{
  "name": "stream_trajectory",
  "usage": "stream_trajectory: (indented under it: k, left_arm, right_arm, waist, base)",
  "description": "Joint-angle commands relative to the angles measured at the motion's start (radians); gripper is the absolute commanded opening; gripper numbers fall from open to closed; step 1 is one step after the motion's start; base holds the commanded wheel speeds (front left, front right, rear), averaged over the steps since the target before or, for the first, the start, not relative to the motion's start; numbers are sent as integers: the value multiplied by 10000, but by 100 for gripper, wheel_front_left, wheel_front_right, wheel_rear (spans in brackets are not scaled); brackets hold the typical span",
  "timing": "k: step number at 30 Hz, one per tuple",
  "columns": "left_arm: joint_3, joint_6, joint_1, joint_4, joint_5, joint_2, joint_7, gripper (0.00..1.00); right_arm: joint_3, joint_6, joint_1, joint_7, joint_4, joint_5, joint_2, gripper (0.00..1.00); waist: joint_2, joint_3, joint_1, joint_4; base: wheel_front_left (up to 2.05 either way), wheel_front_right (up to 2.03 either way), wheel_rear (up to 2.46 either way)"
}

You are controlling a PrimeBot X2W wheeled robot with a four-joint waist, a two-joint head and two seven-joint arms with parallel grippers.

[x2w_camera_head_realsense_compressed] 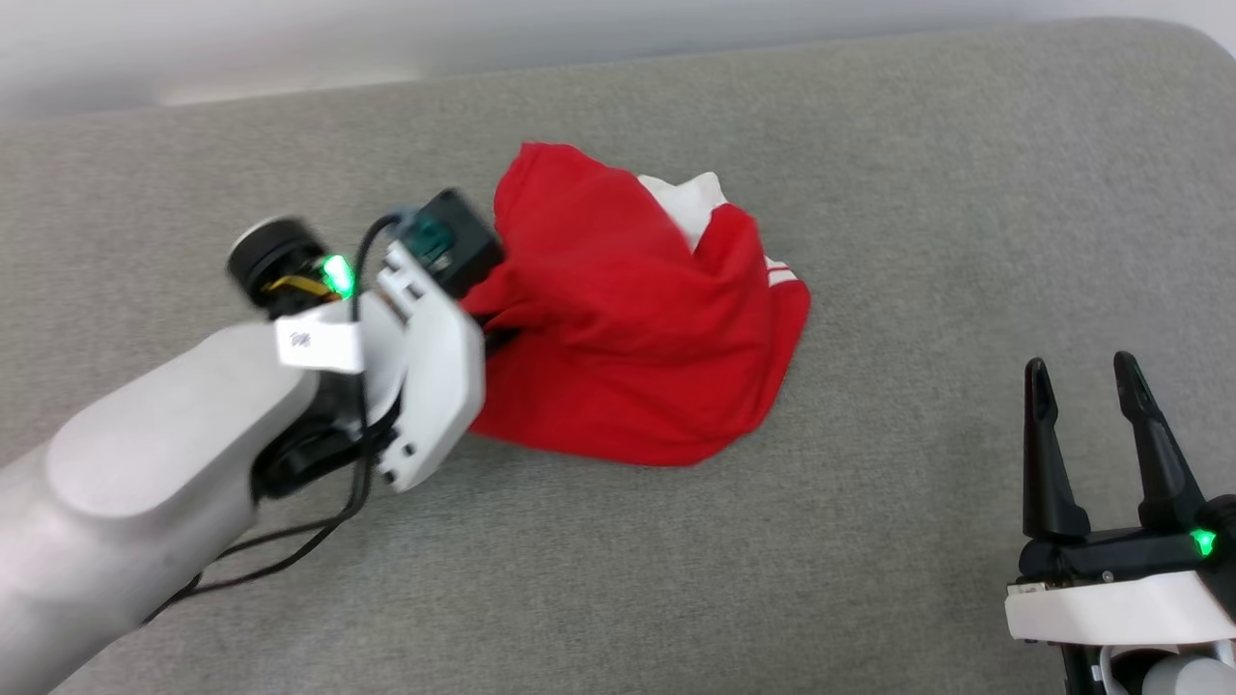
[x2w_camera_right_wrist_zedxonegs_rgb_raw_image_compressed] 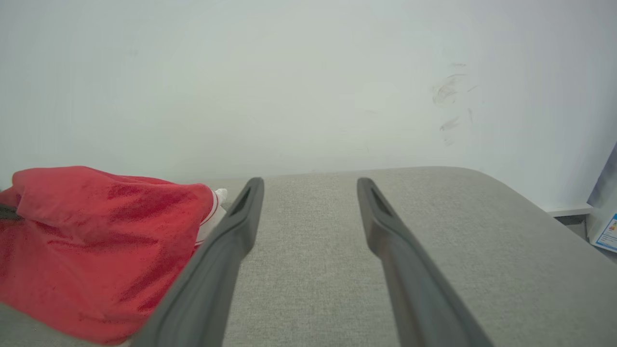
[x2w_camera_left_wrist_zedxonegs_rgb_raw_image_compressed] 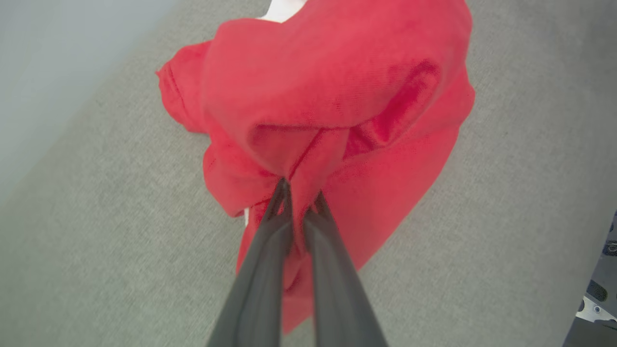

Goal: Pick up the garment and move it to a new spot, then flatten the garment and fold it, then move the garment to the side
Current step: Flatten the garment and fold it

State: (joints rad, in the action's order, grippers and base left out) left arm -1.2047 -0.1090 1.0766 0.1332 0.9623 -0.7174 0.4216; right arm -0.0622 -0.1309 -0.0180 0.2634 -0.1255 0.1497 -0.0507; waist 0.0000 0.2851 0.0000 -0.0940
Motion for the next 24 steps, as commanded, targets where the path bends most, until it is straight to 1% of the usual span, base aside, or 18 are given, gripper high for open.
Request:
stream_trajectory:
  k: [1,3,9,11,14,16,17,19,24]
  left_arm:
    - [26,106,-262,22,42,-190,-73,0]
    - [6,259,-643,154,147,-576,-200,0]
    - [83,795,-2002,593,968,-1433,-544,0]
    - [-14,912,-2384,871,1051,-1692,-588,0]
    - [-9,1013,-2877,1212,1337,-1740,-822,0]
    - [53,1086,-3106,1366,1429,-1656,-1169,0]
    - [132,1140,-3172,1400,1392,-1575,-1486,100]
    - [337,1326,-3209,1389,1236,-1425,-2200,100]
    - [930,2248,-3355,1113,559,-1061,-4469,100]
  right_arm:
    - [-4,3,71,20,-1,-21,9,100]
    - [16,3,113,20,6,-50,9,100]
    - [67,3,217,20,19,-94,9,100]
    - [95,3,233,20,27,-79,9,100]
    - [87,3,281,20,68,-86,9,100]
    - [69,3,314,20,96,-112,9,100]
    - [68,3,299,20,98,-155,9,100]
    - [77,3,250,20,68,-289,9,100]
    - [31,3,-189,20,-125,-808,-63,100]
  waist:
    - [0,-264,0,275]
    - [0,-332,0,351]
    - [0,-425,0,395]
    - [0,-425,0,366]
    - [0,-471,0,357]
    - [0,-564,0,381]
    - [0,-627,0,408]
    - [0,-774,0,472]
    - [0,-1119,0,697]
  base:
    - [0,0,0]
    - [0,0,0]
    - [0,0,0]
    - [0,0,0]
    - [0,0,0]
    - [0,0,0]
    - [0,0,0]
    - [0,0,0]
    - [0,0,0]
